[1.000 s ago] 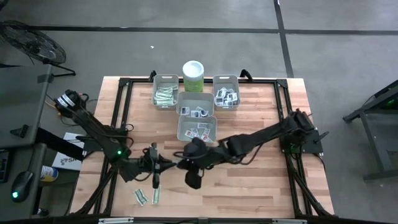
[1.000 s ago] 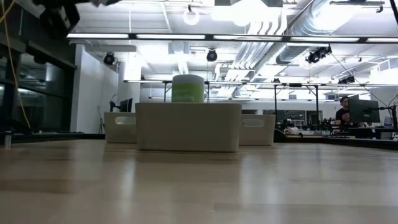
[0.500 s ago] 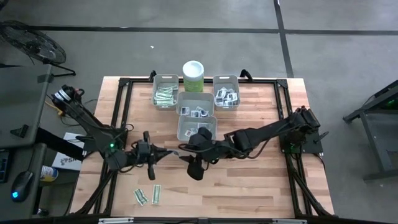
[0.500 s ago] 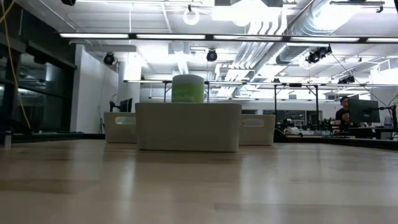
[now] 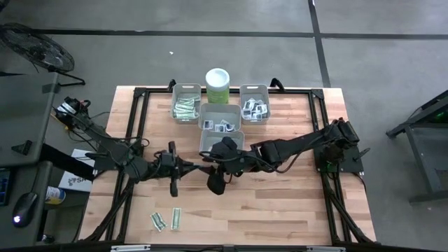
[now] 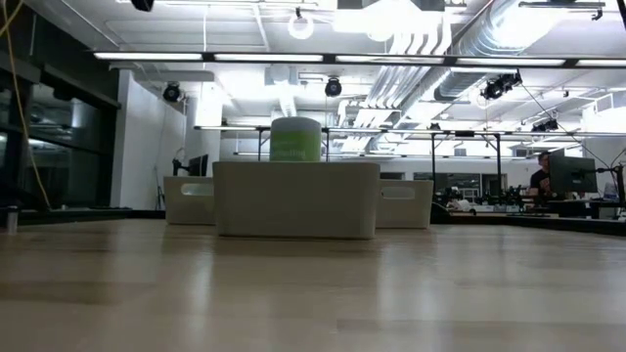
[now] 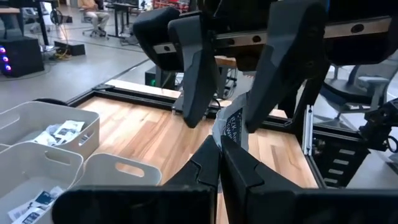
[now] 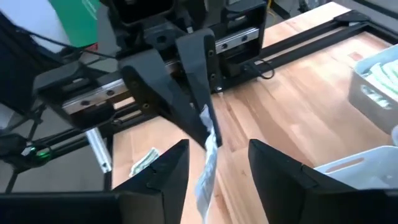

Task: Pick & Place First Aid Supplies
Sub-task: Put the towelette pack into the right bin

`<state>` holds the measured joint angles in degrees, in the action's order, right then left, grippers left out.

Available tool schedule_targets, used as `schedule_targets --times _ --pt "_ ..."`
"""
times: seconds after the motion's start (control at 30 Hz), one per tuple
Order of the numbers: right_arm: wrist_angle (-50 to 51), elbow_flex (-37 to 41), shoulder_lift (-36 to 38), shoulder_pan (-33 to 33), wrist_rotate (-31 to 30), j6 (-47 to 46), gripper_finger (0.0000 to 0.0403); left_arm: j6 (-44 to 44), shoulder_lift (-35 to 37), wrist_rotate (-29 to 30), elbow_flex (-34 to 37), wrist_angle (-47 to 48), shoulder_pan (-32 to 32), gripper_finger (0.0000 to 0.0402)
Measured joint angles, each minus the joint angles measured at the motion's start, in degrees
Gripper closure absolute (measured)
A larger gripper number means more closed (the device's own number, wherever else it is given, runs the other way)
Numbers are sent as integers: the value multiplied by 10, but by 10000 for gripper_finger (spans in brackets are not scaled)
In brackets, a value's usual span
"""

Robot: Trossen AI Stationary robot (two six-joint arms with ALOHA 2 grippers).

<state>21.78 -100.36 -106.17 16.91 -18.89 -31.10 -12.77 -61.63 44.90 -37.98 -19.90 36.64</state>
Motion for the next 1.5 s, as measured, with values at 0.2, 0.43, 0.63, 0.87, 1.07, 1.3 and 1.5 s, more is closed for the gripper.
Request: schedule_targets --times 0.2,0.43,0.63,0.87,1.07,1.3,1.5 --pt "7 0 0 -1 4 -4 285 12 0 -9 0 -3 -4 401" --pt "24 0 0 -1 4 -6 341 12 0 -8 0 -3 -4 401" --pt "25 -1 0 -1 4 -4 396 12 0 -8 0 -3 -4 401" --pt "30 -1 -1 -1 -17 -19 400 10 0 4 0 4 -4 378" --pt "44 -1 -1 -7 -30 -34 401 9 0 57 0 33 -4 293" --pt "171 -1 12 -28 -59 -116 402 4 51 110 0 90 -3 193" --pt "334 -1 27 -68 -70 -182 402 -44 119 102 0 187 -3 179"
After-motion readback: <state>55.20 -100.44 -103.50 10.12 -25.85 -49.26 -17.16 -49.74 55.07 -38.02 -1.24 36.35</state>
